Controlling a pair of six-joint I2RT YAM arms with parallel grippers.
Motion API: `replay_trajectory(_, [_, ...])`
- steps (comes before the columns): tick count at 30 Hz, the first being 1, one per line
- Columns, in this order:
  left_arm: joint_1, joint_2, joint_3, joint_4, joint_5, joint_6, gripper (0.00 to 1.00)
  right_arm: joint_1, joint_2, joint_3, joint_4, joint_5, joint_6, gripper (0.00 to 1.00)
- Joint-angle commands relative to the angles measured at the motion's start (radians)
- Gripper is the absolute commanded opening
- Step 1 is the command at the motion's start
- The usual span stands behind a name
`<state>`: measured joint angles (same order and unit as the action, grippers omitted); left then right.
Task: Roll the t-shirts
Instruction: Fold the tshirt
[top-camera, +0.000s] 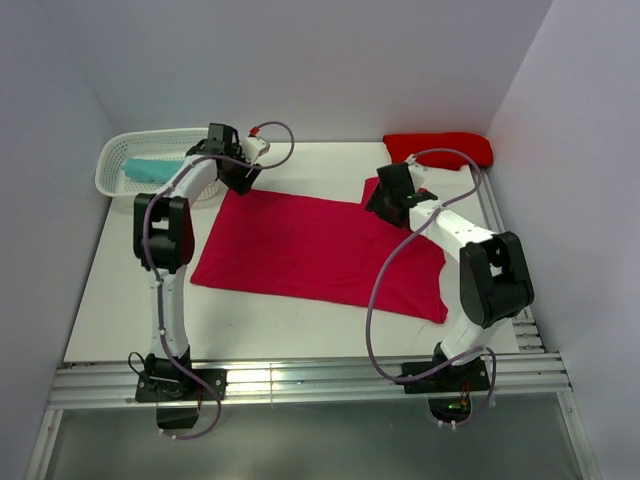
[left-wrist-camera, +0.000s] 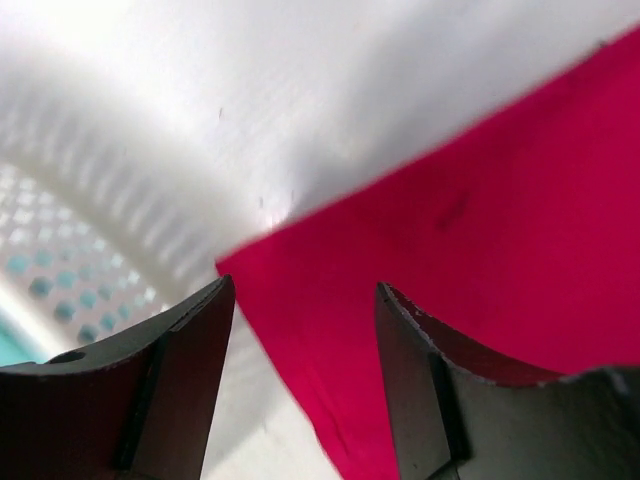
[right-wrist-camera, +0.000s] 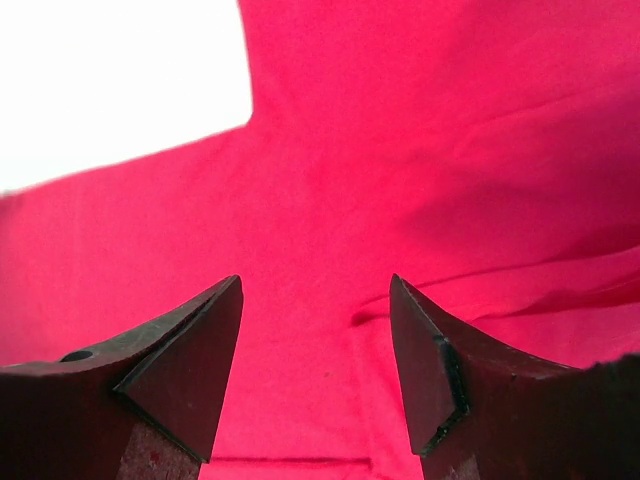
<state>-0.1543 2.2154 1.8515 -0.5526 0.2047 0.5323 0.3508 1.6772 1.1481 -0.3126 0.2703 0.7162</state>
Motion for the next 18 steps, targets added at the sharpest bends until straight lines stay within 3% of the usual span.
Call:
replay_trajectory(1, [-0.005, 0.082, 0.165, -0.016, -0.047, 0.051, 0.64, -0.045, -0.066, -0.025, 0.04, -0.032, 0.0, 0.68])
replay_trajectory(9, [-0.008, 0.184, 0.273, -0.05, -0.018, 0.109, 0.69, -0.102, -0.109, -0.056, 0.066, -0.056, -0.014, 0.68])
replay_trajectory(12, [-0.01, 0.152, 0.188, -0.024, 0.007, 0.173, 0.67, -0.114, -0.122, -0.076, 0.079, -0.062, -0.012, 0.68])
replay_trajectory(15, [-0.019, 0.08, 0.089, 0.083, 0.022, 0.219, 0.71, -0.121, -0.125, -0.088, 0.087, -0.068, -0.015, 0.68])
replay_trajectory(18, [-0.021, 0.131, 0.214, -0.061, 0.065, 0.257, 0.7, -0.127, -0.122, -0.091, 0.083, -0.072, -0.015, 0.68])
